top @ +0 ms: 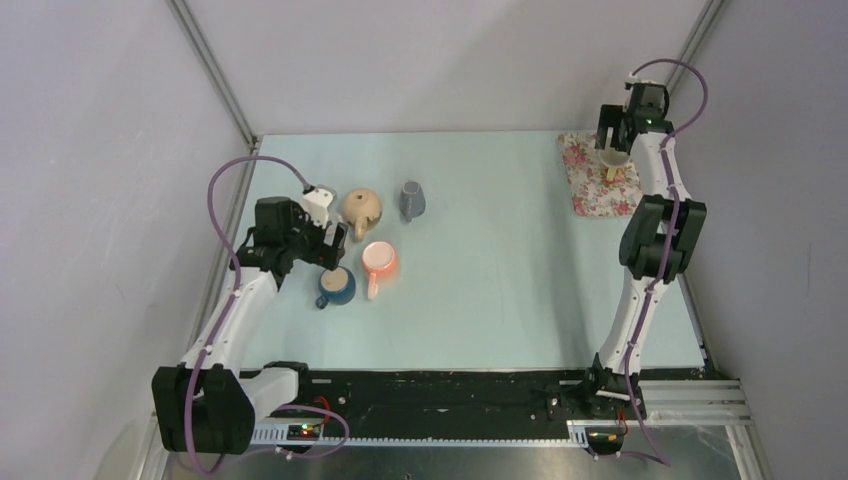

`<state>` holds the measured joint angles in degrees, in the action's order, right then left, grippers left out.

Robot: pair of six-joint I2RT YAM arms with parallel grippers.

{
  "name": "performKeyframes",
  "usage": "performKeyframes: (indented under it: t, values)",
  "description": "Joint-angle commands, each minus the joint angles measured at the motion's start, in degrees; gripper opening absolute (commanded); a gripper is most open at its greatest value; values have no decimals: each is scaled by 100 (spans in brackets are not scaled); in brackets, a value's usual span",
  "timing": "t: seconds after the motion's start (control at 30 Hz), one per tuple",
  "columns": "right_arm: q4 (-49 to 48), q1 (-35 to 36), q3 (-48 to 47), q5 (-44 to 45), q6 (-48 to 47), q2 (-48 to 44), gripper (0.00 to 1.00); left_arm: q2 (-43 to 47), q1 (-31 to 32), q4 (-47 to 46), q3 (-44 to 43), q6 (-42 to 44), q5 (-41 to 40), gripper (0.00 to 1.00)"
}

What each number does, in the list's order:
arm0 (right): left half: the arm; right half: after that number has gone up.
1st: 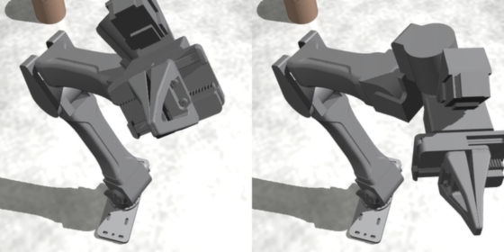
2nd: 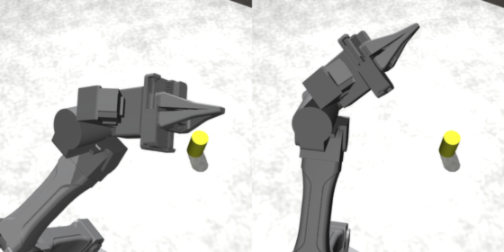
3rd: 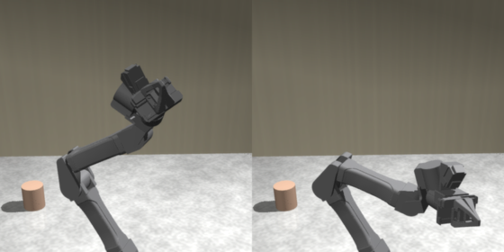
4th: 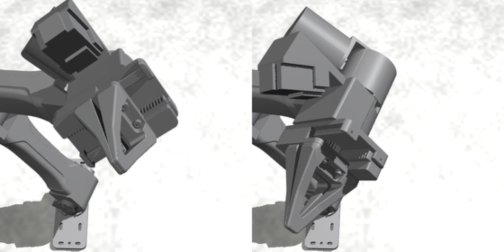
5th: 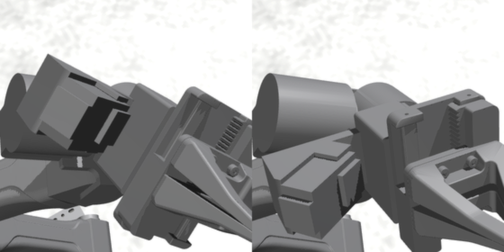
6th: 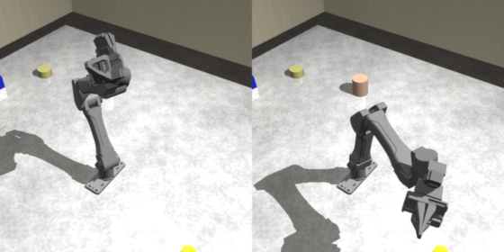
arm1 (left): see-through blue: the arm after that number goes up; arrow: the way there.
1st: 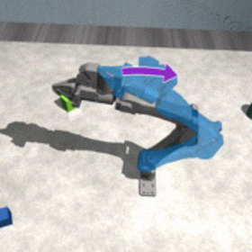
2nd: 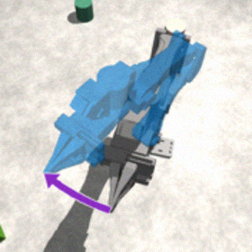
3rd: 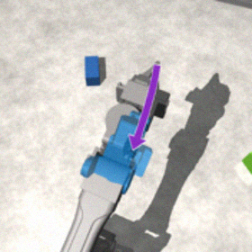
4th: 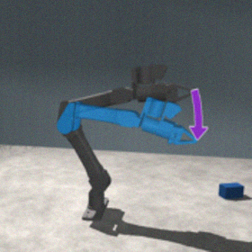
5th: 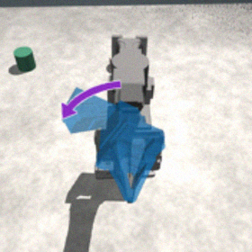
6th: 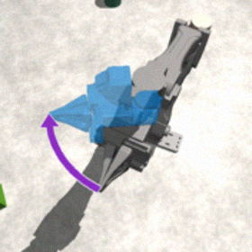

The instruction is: Turn the mug right side up

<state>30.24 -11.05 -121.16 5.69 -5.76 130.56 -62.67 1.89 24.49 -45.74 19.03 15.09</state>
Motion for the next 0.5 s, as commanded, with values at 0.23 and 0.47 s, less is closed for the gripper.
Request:
performKeyframes:
  t: [0.23,0.47]
  values:
    - [158,294,618,520,-337,-813,97,161,-40,-234,29,-128,6,100]
    - [-298,615,1272,505,-1390,-733,97,110,-40,-230,27,-114,-145,100]
